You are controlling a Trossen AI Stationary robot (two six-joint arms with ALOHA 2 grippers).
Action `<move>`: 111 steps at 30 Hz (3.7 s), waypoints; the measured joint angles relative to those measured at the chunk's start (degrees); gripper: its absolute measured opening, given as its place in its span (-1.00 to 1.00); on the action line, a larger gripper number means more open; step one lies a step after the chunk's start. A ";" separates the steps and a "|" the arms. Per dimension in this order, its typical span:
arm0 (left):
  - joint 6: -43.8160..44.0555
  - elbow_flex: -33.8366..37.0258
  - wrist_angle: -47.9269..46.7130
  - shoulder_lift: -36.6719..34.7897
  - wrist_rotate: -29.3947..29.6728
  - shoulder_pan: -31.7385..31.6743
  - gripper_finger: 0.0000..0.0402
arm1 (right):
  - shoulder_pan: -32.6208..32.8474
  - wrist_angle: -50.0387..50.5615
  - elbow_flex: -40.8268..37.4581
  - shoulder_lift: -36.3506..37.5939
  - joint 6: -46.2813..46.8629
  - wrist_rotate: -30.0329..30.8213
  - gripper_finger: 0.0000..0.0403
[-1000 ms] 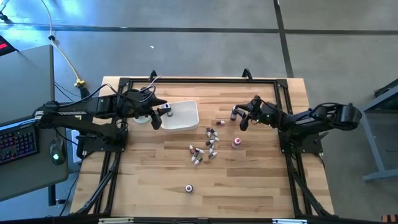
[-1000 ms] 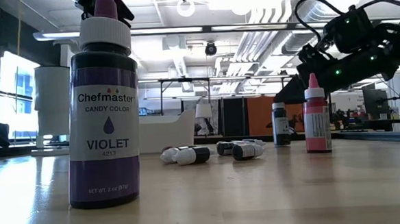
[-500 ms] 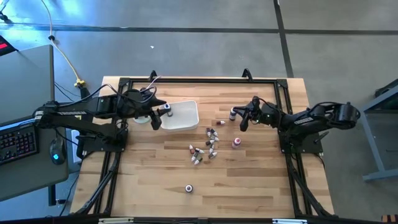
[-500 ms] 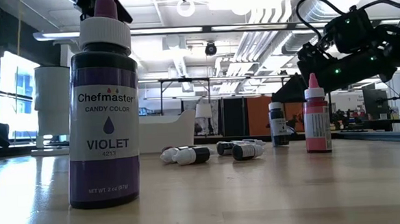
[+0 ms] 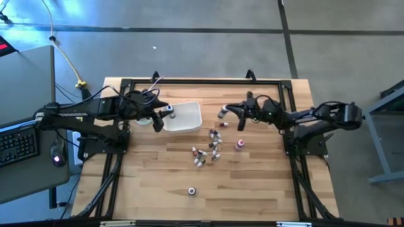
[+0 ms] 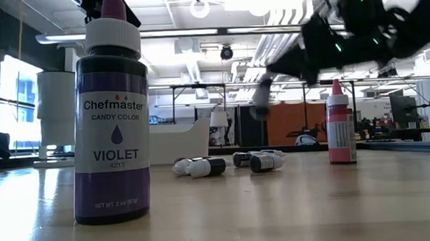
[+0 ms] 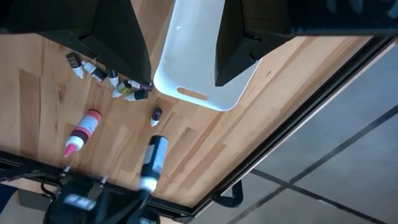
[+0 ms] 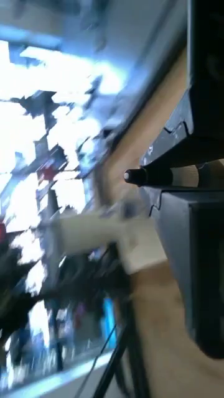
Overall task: Pick & Place food coloring
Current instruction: Put the large black food coloring bottle into the white bin, then put the large pink food coloring bottle into the white bin
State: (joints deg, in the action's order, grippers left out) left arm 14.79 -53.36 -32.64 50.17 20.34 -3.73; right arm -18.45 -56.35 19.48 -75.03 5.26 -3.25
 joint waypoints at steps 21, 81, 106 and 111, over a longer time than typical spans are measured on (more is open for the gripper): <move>-1.36 -0.07 -0.58 -3.76 -0.24 0.00 -0.12 | 7.20 26.00 55.15 -43.86 -1.68 11.54 -0.84; 0.72 -0.02 -4.81 -3.50 -3.41 0.01 -0.12 | 44.30 124.71 61.02 -10.92 38.14 30.46 -0.28; 2.01 -0.02 -4.77 -3.50 -3.39 0.02 -0.12 | 33.29 105.94 38.00 -10.76 34.64 27.94 -0.34; 2.00 -0.02 -4.79 -3.50 -3.38 0.00 -0.12 | 31.54 103.17 38.07 -10.72 31.75 25.97 -0.48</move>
State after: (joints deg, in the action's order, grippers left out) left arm 16.79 -53.39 -37.43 46.68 16.96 -3.73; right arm 13.10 46.82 57.55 -85.76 37.02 22.71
